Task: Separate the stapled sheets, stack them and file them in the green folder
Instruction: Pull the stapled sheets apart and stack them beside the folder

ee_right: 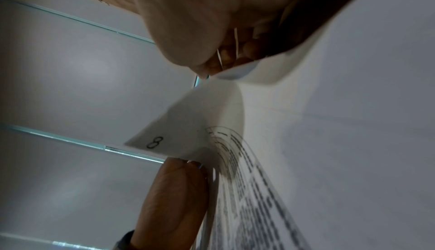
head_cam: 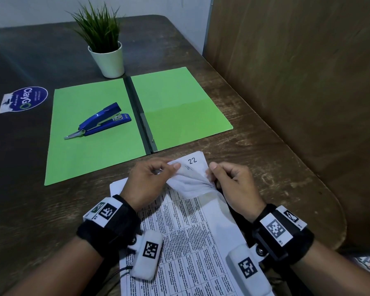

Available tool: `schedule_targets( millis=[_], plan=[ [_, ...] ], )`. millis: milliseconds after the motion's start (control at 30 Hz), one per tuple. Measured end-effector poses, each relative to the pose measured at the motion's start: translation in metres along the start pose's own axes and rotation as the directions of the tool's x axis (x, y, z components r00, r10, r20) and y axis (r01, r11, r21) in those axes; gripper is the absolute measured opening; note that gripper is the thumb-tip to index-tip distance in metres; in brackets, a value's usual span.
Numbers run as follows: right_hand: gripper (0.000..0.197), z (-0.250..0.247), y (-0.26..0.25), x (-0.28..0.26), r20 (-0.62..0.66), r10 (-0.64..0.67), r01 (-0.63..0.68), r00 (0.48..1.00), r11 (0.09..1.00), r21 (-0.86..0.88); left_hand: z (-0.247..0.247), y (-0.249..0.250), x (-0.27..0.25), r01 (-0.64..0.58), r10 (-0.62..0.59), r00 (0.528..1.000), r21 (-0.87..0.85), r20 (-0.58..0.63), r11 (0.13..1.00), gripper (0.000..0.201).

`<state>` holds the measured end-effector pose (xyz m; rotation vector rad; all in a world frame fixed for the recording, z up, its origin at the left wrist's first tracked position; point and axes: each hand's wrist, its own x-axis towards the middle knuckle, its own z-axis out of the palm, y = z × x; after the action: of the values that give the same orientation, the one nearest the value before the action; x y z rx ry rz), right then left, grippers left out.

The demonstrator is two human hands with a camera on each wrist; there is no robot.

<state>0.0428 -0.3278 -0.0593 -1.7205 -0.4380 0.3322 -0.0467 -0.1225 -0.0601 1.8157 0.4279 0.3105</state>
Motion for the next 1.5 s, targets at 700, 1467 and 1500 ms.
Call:
schedule_targets(
  millis=[700,1467,1500],
  plan=[
    [0.03,0.001,0.011,0.002,-0.009,0.041,-0.041,0.999,0.99,-0.136,-0.002,0.002,-0.002,0.064,-0.065,0.998,0.085,0.013,0.994,0.025],
    [0.034,0.006,0.014,0.001,-0.026,0.094,-0.095,0.995,0.995,-0.036,-0.003,0.001,-0.002,0.063,-0.065,0.997,0.055,0.029,0.996,0.035],
    [0.03,0.005,0.013,0.001,-0.027,0.099,-0.1,0.995,0.994,-0.034,-0.003,0.001,-0.002,0.066,-0.068,0.997,0.053,0.029,0.996,0.035]
  ],
)
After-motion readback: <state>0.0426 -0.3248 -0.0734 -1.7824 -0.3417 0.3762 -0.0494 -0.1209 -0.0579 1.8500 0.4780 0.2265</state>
